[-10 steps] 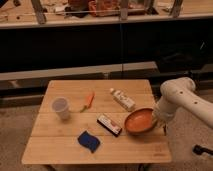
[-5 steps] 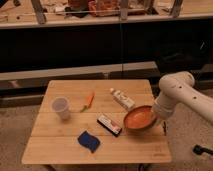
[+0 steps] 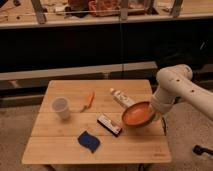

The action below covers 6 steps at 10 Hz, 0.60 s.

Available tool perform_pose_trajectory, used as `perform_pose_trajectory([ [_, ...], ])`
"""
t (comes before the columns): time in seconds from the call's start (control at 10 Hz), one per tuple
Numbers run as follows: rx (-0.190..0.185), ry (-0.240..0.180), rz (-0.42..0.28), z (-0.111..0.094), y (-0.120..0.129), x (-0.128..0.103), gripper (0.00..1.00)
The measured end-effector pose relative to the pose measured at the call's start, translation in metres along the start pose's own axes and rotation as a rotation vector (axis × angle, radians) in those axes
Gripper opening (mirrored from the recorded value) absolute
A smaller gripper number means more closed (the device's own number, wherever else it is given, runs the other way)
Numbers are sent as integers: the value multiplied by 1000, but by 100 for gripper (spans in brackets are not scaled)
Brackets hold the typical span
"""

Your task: Pick up the ceramic bowl

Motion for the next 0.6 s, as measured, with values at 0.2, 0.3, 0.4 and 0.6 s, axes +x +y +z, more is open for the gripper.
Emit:
perform_pose_trajectory([
  [0.2,-1,8,-7,-5,-7,-1,0],
  [0.3,-4,12,-11,-5,-9,-1,0],
  [0.4,-5,16,-15,-6,-11,-1,0],
  [0.6,-10,26,-30,-7,-16,-2,0],
])
